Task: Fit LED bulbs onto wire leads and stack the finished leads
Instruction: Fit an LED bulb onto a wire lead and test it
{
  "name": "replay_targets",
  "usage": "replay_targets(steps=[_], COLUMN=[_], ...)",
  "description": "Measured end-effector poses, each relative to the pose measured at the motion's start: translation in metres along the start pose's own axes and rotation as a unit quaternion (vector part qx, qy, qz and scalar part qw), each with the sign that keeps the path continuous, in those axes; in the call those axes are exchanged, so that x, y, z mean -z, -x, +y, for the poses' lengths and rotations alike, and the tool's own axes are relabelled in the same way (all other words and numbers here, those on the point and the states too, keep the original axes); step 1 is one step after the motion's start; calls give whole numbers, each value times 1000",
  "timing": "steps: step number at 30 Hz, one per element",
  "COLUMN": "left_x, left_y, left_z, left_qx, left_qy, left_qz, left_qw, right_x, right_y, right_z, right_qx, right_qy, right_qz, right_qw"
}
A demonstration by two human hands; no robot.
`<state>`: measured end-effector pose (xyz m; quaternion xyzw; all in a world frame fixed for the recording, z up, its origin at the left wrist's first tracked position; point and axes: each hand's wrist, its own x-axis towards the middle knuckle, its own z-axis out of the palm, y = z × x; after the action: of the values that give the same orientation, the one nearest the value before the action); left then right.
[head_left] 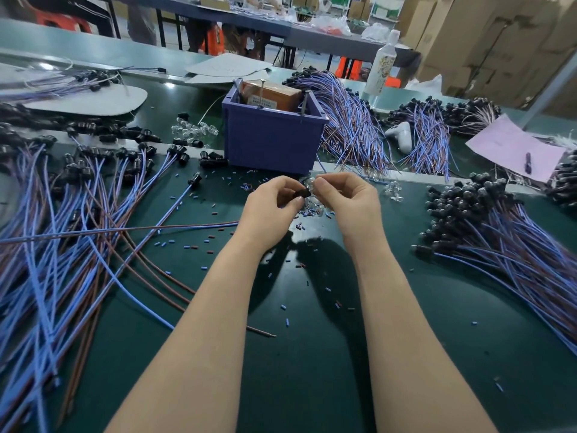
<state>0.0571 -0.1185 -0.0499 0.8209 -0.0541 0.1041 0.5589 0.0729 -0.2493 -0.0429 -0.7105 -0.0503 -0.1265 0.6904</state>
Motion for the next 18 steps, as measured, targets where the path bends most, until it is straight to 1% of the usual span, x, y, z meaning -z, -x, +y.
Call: replay_targets(steps=[9, 14, 18], left_x=[-2, -2, -3], left_y=[-1, -3, -2], left_z=[-2, -3, -4], left_qx=[13, 21, 15], left_qy=[0, 4, -2], left_qz=[4, 13, 10], left_qw=[1000, 1000, 1000], right_x=[3, 4, 2], right_y=[0, -1, 0], right_z=[1, 1, 2], right_qx=[11, 11, 9], right_qy=[39, 42, 48], right_qz=[-7, -5, -20], right_qw=[999, 999, 999])
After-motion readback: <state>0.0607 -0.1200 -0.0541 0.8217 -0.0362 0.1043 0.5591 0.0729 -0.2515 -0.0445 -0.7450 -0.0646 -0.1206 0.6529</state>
